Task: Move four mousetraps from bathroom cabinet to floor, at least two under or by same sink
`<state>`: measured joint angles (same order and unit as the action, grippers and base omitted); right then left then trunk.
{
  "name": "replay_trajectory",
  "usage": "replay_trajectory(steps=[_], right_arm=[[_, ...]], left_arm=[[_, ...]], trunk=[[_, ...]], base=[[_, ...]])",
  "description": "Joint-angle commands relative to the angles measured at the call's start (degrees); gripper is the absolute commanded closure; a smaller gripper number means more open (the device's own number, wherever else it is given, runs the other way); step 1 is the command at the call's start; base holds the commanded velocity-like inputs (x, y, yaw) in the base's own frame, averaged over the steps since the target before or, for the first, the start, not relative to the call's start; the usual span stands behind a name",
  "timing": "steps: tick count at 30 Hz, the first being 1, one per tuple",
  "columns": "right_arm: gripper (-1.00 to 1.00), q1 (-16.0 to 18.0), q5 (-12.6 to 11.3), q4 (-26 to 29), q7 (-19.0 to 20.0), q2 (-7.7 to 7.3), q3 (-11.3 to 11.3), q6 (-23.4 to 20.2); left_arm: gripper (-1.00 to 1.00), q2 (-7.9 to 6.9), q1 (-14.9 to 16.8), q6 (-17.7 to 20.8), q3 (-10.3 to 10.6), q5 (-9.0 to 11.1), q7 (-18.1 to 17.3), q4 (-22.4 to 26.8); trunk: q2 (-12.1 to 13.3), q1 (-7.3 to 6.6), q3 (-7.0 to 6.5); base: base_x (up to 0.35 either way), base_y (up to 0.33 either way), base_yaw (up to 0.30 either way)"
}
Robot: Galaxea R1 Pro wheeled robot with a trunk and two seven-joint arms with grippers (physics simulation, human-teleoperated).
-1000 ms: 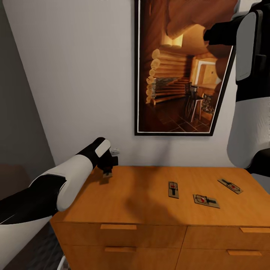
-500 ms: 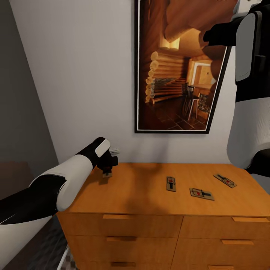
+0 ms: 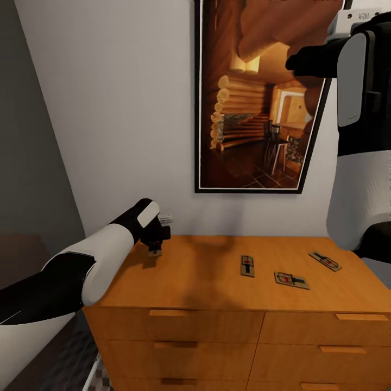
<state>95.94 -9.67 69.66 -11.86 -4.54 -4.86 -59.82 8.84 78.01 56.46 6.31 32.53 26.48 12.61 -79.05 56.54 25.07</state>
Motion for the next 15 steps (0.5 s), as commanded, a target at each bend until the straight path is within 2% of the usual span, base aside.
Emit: replay_trajectory(steps=[1, 15], right_arm=[[-1.00, 0.02, -0.82, 0.07, -0.60, -0.08, -0.16, -0.18], [-1.00, -0.86, -1.55, 0.10, -0.68, -0.38, -0.08, -0.18]], left_arm=[[1.00, -0.03, 0.03, 0.23, 0.50, 0.46, 0.33, 0.10], [1.00, 0.00, 0.03, 0.52, 0.60, 0.51, 0.33, 0.17]], trunk=[[0.38, -0.23, -0.11], [5.99, -3.30, -2.63]], base=[[-0.002, 0.000, 0.000], [0.000, 0.000, 0.000]])
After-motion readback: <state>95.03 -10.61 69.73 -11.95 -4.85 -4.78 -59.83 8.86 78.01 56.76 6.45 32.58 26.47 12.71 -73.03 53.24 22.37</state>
